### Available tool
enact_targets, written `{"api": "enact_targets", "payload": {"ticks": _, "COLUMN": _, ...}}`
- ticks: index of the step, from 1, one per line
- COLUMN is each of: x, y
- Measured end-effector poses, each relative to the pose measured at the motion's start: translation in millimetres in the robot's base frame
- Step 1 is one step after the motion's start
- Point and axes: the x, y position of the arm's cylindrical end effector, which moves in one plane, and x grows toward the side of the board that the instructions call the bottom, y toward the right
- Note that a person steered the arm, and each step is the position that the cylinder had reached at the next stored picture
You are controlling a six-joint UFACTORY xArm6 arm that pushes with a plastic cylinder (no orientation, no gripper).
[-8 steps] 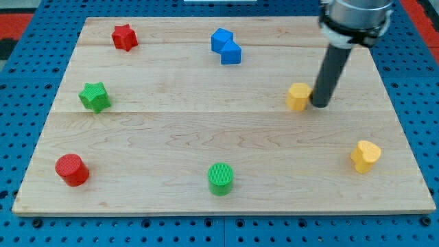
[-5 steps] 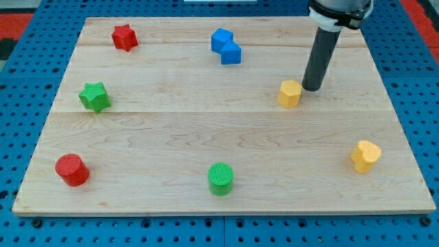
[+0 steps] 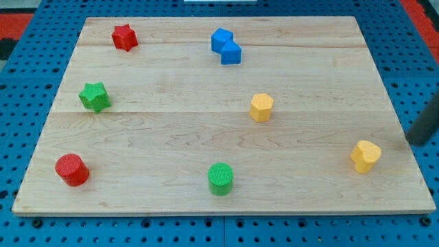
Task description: Push the yellow heart into the yellow hexagon
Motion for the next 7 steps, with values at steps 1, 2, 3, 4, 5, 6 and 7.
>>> {"api": "enact_targets", "payload": {"ticks": 1, "x": 55.7, "y": -29.2}}
{"api": "enact_targets", "payload": {"ticks": 2, "x": 53.9, "y": -96.6}}
{"api": "enact_targets", "payload": {"ticks": 3, "x": 46.2, "y": -85.2}}
{"api": "enact_targets", "payload": {"ticks": 4, "x": 42.7, "y": -50.5}}
{"api": "enact_targets", "payload": {"ticks": 5, "x": 25.5, "y": -51.6}}
{"api": "enact_targets", "payload": {"ticks": 6, "x": 20.7, "y": -83.7}}
{"api": "enact_targets", "payload": {"ticks": 7, "x": 12.4, "y": -116.6}}
